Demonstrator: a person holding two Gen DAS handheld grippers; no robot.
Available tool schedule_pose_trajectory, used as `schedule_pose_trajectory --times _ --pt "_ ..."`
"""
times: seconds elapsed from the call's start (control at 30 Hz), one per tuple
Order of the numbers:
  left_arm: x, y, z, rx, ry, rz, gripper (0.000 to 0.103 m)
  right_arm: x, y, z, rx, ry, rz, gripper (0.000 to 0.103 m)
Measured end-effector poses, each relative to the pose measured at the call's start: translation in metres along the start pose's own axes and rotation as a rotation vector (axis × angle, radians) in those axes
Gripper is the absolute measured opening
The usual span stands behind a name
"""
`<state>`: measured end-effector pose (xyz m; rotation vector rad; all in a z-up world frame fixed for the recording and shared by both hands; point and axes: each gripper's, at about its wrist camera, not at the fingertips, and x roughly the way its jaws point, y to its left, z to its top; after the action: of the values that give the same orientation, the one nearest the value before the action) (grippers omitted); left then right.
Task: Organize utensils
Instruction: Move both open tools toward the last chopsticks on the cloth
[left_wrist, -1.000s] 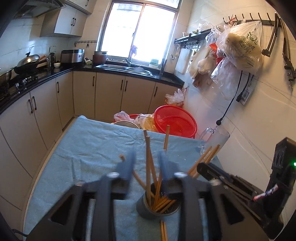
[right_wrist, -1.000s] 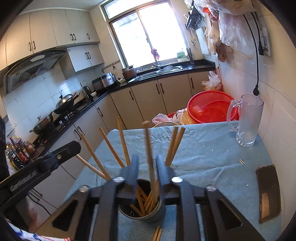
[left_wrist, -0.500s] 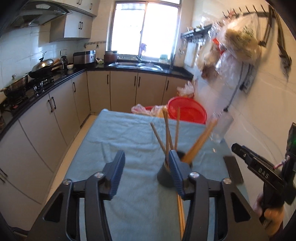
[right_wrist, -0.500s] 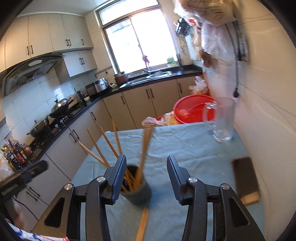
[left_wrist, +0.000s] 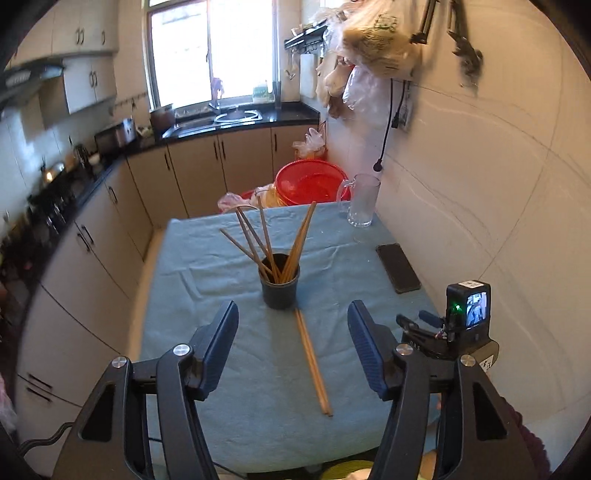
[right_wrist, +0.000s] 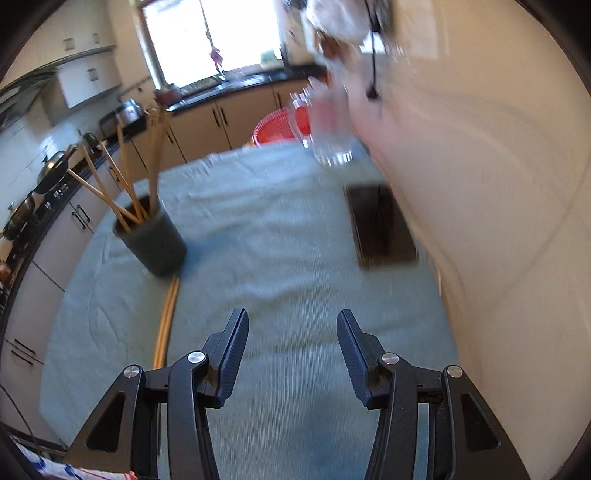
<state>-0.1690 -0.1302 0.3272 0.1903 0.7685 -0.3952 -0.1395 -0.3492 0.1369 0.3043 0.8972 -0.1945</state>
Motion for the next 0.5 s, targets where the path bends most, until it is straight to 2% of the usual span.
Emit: schedule_pose_trajectory --times 0.13,0.27,0.5 --pt "-0.006 0.006 -0.006 0.002 0.027 0.036 0.060 0.011 0.009 -0.012 -0.009 0.043 0.010 0.054" --pt "-0.008 0.020 -0.004 -0.002 0.011 0.074 0.061 0.026 0.033 -0.016 -0.061 0.077 0.038 0.054" --pt "-0.010 0.067 -0.001 -0.120 -0.003 0.136 0.061 0.054 0.078 -0.018 -0.146 0.115 0.079 0.053"
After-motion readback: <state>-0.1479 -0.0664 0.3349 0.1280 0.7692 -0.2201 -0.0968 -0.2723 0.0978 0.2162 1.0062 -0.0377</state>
